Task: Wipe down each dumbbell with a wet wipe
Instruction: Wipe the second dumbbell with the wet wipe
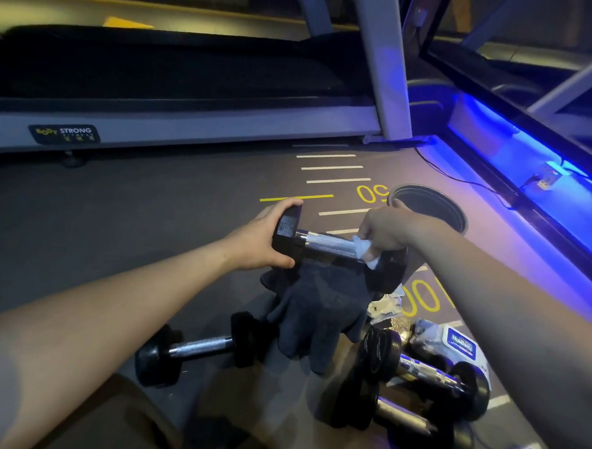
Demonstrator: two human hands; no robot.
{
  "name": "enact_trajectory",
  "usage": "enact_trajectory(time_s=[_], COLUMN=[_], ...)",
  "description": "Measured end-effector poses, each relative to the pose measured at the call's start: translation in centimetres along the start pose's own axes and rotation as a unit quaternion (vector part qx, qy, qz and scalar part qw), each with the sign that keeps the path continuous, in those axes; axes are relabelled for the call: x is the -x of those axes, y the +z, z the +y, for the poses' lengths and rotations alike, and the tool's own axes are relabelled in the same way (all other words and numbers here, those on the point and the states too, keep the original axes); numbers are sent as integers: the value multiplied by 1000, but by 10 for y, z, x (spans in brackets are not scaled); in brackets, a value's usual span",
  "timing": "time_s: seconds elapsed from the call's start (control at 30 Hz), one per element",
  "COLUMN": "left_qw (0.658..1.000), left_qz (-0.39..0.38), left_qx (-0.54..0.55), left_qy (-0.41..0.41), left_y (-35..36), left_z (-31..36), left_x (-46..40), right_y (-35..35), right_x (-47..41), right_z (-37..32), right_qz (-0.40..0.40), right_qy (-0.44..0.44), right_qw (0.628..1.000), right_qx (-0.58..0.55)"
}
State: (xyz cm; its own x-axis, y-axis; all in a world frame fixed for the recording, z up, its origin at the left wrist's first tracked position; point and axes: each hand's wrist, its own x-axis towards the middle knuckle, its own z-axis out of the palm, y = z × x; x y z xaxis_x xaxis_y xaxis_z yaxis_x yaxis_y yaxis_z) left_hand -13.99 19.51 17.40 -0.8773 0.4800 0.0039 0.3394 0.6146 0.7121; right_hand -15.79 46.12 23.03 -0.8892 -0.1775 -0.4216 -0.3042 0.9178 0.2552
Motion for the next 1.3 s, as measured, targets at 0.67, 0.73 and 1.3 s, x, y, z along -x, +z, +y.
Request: enact_trajectory(time_s=[0.67,0.73,1.3], left_qw=[1000,1000,999], left_qz=[11,11,4], left_qx=[-13,-10,38], left_qy=[-2,-4,6], left_y=[2,2,4], left_z=[5,6,-2], left_x=[1,1,-3], right_y=[30,22,23], right_x=[13,10,14], right_z=[-25,-16,-13], right_qz=[166,121,149], right_qy=[34,22,16], right_qw=[978,989,988], right_qx=[123,77,46])
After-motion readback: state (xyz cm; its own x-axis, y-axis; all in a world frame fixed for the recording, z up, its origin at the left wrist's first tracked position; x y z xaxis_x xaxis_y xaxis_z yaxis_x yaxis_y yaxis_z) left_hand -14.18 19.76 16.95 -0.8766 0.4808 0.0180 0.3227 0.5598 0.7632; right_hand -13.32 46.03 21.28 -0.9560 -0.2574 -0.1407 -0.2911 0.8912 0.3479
